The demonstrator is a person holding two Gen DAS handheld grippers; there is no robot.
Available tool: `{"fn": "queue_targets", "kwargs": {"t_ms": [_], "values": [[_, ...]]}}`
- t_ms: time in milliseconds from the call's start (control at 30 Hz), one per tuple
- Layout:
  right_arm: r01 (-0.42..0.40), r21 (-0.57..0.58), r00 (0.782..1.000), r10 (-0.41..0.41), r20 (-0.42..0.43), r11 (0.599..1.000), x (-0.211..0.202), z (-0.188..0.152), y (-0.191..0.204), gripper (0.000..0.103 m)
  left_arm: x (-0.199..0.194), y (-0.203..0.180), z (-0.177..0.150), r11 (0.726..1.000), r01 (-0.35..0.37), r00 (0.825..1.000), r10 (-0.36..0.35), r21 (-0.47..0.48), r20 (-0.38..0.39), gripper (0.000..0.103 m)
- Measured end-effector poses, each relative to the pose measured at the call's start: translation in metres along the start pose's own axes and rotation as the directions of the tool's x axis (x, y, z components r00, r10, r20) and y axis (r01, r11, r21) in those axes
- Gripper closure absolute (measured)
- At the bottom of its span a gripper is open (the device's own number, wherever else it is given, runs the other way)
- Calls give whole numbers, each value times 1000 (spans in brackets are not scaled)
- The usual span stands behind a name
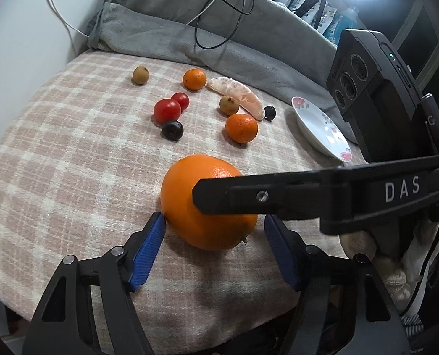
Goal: Organize fruits
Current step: 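Reach the right tool to the large orange and close on it, then carry the large orange onto the white floral plate and open the right tool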
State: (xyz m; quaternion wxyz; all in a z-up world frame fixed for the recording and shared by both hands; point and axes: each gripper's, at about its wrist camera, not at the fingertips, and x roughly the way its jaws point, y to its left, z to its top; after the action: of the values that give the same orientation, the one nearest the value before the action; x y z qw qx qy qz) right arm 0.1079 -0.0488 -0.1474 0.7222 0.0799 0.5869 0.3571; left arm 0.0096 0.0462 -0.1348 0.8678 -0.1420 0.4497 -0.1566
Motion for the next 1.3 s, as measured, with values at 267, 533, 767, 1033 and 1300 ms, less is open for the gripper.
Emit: {"fn": "queue_targets", "kwargs": {"t_ms": [267, 533, 767, 1033, 1300], "values": [[-11, 3, 1000, 11, -8, 1000, 1, 1, 2, 36, 3, 1, 2, 1000, -14, 1000, 14, 2, -1, 37], [-11, 11, 1000, 11, 1, 1000, -5, -4, -4, 37, 7, -4, 7, 999, -28, 1000, 28, 22, 2, 37], [-1, 17, 999, 0, 36, 1000, -21, -4, -10, 37, 8, -14, 15, 998, -27, 1000, 26, 56, 14, 37], [9, 38, 996, -12, 88, 999, -52, -3, -26, 37, 14, -36, 28, 993, -16, 999, 12, 115, 29, 37], [34, 73, 988, -45, 146, 997, -86, -5, -47, 37, 31, -71, 50, 982, 13, 999, -21, 187, 40, 37]]}}
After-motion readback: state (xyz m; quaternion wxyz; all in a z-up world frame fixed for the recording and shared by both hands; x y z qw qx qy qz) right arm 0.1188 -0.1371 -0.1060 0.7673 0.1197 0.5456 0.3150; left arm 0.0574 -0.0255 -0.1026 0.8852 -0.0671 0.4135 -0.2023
